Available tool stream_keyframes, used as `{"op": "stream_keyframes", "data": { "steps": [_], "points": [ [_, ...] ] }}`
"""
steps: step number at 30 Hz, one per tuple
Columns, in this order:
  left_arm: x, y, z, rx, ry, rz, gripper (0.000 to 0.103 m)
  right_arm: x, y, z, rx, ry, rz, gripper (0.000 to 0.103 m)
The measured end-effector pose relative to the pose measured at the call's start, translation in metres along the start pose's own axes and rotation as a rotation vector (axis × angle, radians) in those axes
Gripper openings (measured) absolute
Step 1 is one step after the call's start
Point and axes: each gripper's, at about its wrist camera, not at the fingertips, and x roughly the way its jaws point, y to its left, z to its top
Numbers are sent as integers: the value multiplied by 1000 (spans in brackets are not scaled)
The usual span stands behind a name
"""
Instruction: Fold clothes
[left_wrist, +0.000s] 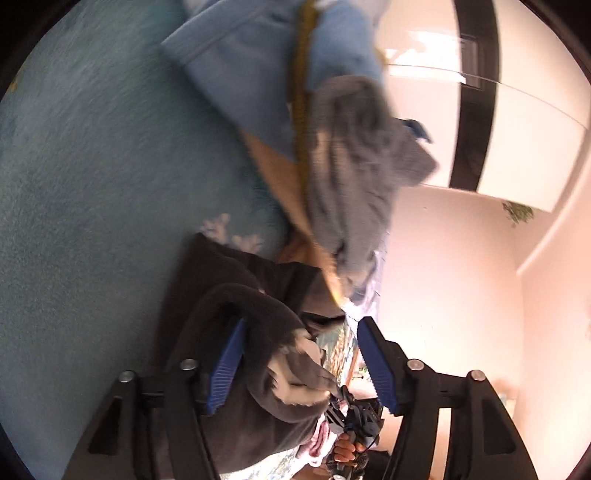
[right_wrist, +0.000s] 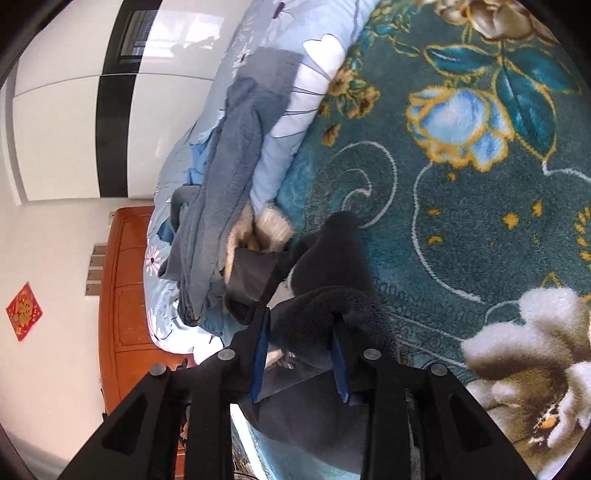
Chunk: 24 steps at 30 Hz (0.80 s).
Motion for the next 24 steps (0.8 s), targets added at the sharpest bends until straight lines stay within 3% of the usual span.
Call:
{"op": "stream_keyframes", "data": {
  "steps": [2,5,8,11,14,24],
  "points": [
    [-10,-17,-5,103,-10,35,70,-10,13,-5,-56,9,20,39],
    [-11,-33,-17,327,-31,243,72,-30,25,-16,-173,-7,-15,41],
    [-3,-34,-29,527,-34,460,72,-40,16,-21,-219,-28,-150,41],
    [19,-19,-36,615,26,577,72,-30,-4,-19,-173,1,-184,41],
    [42,-12,-38,627,66,590,72,-12,-17,-14,-135,17,-177,41],
    [72,1,-7,409,55,465,72,29,-25,11,-79,-3,-118,42]
  ]
}}
